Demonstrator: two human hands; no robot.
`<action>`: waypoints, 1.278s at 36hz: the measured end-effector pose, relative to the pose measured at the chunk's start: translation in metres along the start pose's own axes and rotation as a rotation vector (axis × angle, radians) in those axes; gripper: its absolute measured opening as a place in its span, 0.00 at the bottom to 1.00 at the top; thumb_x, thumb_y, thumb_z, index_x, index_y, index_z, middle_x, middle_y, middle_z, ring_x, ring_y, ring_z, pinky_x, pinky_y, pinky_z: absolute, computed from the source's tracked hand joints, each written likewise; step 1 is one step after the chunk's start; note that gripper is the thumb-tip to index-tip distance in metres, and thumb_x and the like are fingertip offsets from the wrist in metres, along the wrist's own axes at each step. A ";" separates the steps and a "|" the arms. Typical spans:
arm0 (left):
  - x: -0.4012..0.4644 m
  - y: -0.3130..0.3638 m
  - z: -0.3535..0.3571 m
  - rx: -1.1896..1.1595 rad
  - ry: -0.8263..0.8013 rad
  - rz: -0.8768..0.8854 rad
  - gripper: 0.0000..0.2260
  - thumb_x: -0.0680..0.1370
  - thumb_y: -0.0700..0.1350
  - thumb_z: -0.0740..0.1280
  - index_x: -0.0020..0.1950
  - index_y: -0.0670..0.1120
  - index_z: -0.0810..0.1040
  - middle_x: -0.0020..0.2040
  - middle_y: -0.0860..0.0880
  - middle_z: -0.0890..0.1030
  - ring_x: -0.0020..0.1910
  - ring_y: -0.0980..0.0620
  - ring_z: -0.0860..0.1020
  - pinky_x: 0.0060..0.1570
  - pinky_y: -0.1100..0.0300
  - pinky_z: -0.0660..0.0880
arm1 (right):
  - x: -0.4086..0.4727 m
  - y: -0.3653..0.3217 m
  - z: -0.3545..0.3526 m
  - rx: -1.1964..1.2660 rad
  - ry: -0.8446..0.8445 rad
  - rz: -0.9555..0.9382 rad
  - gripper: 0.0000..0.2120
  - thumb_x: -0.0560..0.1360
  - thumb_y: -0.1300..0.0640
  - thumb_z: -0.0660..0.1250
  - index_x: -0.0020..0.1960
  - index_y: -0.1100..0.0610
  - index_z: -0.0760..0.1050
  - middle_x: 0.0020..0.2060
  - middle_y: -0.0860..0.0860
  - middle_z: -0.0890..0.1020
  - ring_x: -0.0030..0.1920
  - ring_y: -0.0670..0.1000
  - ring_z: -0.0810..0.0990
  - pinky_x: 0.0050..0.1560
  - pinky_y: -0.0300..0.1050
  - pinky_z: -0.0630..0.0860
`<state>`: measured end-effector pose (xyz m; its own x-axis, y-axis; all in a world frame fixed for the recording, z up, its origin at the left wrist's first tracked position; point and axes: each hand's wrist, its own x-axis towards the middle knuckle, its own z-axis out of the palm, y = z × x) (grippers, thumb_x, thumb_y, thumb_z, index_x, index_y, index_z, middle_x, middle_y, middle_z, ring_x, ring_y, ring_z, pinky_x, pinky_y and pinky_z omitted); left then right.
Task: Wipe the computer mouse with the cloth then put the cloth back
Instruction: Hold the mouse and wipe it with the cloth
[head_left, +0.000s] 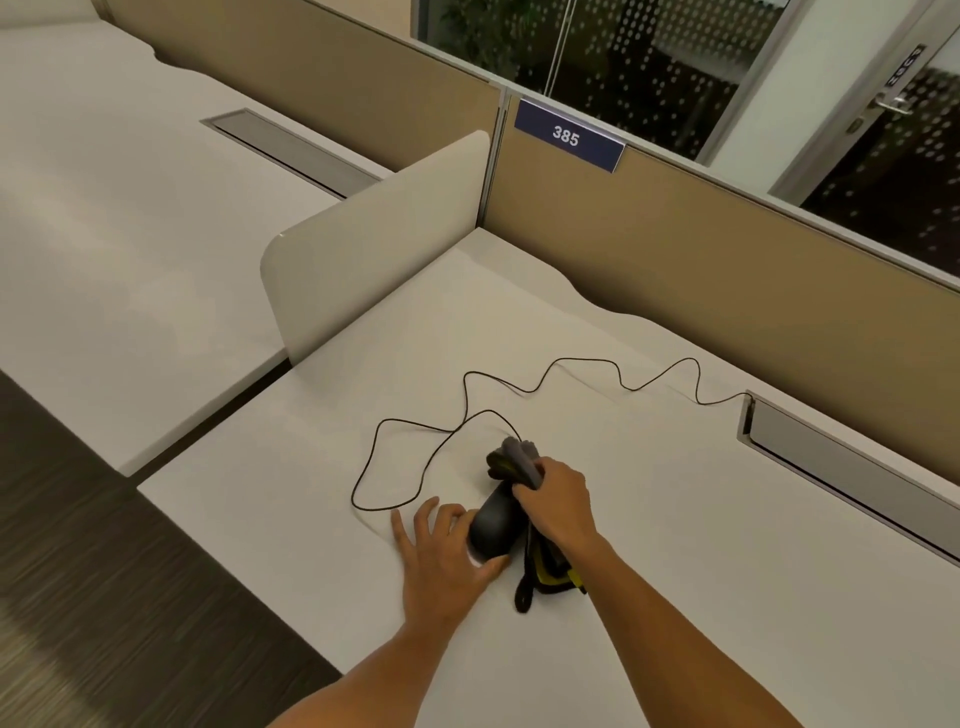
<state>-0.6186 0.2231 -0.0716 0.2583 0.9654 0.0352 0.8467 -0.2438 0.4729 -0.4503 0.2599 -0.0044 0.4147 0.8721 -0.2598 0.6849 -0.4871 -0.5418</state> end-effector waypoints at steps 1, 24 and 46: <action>0.000 0.000 0.000 -0.001 0.005 0.004 0.29 0.67 0.73 0.64 0.57 0.54 0.79 0.56 0.54 0.79 0.67 0.45 0.72 0.72 0.31 0.53 | -0.001 0.001 0.002 -0.027 0.003 -0.026 0.12 0.73 0.54 0.70 0.56 0.53 0.78 0.46 0.51 0.81 0.43 0.51 0.80 0.45 0.44 0.79; -0.001 -0.002 0.001 -0.022 -0.009 0.010 0.30 0.69 0.75 0.60 0.58 0.55 0.79 0.57 0.55 0.79 0.68 0.45 0.71 0.73 0.31 0.51 | -0.017 0.003 -0.020 0.247 -0.243 -0.053 0.06 0.70 0.54 0.72 0.46 0.50 0.85 0.41 0.49 0.85 0.41 0.49 0.83 0.40 0.39 0.79; 0.000 -0.004 0.004 -0.002 -0.015 0.002 0.31 0.68 0.75 0.59 0.58 0.55 0.79 0.57 0.55 0.78 0.68 0.45 0.70 0.73 0.33 0.50 | -0.012 0.017 -0.032 0.452 0.196 0.085 0.25 0.74 0.62 0.72 0.60 0.41 0.64 0.47 0.46 0.77 0.42 0.48 0.81 0.36 0.37 0.77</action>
<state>-0.6203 0.2236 -0.0767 0.2672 0.9634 0.0233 0.8452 -0.2459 0.4745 -0.4238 0.2398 0.0152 0.5922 0.7840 -0.1861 0.3337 -0.4489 -0.8289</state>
